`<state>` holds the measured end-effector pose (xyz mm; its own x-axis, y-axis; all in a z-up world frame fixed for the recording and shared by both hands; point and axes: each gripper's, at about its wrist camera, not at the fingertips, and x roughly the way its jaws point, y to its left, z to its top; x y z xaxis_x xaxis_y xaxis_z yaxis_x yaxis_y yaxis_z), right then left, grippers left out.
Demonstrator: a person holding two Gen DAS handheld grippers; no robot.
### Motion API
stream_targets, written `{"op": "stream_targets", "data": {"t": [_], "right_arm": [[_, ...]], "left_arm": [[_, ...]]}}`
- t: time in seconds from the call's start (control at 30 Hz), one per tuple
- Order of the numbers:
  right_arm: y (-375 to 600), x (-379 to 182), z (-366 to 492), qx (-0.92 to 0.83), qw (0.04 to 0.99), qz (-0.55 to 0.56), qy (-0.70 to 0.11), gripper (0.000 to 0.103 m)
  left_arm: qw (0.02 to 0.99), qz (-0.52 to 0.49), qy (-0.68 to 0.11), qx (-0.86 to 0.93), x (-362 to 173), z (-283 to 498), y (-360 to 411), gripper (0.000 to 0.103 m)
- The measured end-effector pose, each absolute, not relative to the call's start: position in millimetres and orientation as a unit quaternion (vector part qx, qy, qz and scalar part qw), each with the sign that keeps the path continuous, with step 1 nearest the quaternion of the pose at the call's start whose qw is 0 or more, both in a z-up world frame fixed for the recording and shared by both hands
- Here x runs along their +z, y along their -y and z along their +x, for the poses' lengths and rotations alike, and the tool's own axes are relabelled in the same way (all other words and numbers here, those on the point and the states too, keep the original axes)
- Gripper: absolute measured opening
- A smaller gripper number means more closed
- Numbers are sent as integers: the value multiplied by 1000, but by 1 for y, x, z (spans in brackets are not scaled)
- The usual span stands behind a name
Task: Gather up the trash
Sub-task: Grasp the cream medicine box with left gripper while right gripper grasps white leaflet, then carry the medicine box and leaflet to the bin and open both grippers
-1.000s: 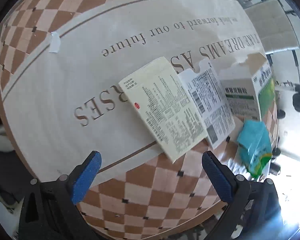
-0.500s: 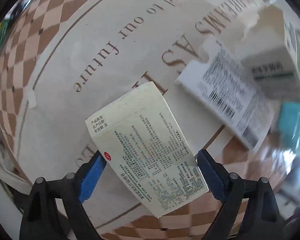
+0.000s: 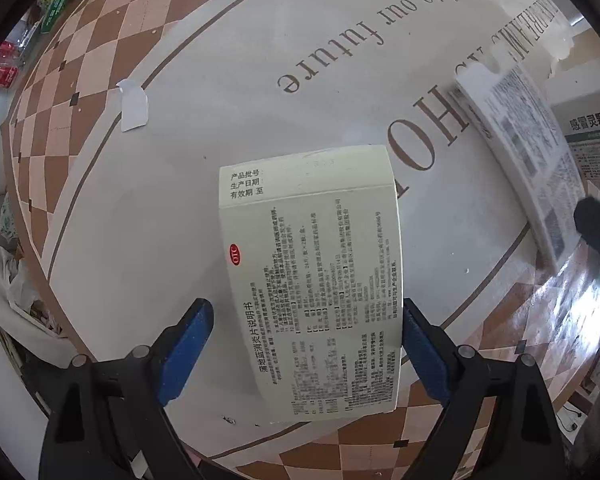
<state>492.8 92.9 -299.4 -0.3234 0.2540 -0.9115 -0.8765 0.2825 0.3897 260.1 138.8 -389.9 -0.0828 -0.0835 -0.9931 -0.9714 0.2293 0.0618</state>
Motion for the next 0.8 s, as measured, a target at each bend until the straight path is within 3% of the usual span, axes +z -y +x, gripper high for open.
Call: {"op": "stream_targets", "data": {"t": [0.07, 0.17, 0.2, 0.23, 0.27, 0.57, 0.63, 0.7, 0.8], "right_arm": [[-86, -295, 475, 572, 470, -241, -628, 95], [-87, -283, 454, 580, 478, -276, -598, 95], [-92, -282, 448, 571, 496, -302, -580, 96], [-96, -280, 443, 571, 506, -317, -564, 96], [-103, -281, 437, 567, 513, -335, -551, 96], [-141, -313, 379, 523, 521, -463, -491, 97], [-141, -314, 376, 512, 531, -466, -489, 92], [-135, -311, 379, 491, 541, -457, -507, 79], [-114, -315, 388, 460, 538, -427, -563, 79]], "left_arm": [[515, -433, -596, 438, -387, 266, -133, 91], [519, -423, -595, 445, -382, 264, -130, 91], [519, -422, -593, 448, -380, 260, -131, 89], [525, -424, -586, 449, -377, 258, -131, 78], [531, -427, -579, 449, -375, 256, -133, 74], [517, -413, -581, 474, -368, 227, -141, 74], [516, -422, -577, 472, -368, 222, -140, 74], [518, -421, -577, 471, -367, 215, -140, 74], [521, -419, -575, 471, -367, 210, -149, 74]]}}
